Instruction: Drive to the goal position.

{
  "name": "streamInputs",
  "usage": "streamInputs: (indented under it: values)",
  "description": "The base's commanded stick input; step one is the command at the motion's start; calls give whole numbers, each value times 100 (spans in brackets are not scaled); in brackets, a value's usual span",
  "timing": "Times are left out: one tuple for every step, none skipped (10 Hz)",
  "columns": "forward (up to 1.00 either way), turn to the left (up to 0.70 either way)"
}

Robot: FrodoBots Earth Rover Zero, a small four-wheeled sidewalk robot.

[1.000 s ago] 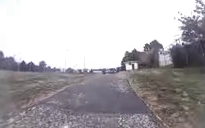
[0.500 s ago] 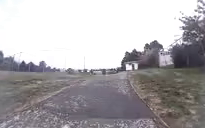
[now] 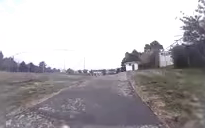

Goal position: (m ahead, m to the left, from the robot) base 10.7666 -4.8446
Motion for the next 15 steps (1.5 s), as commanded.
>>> streamInputs:
  values:
    - [60,0]
    - [60,-2]
    - [60,-8]
    - [60,-15]
    - [60,-15]
    - [60,-15]
    - [60,-15]
    - [60,-15]
    - [60,-15]
    - [60,-15]
    - [60,-15]
    - [60,-15]
    - [60,-15]
    - [60,-15]
    - [60,-15]
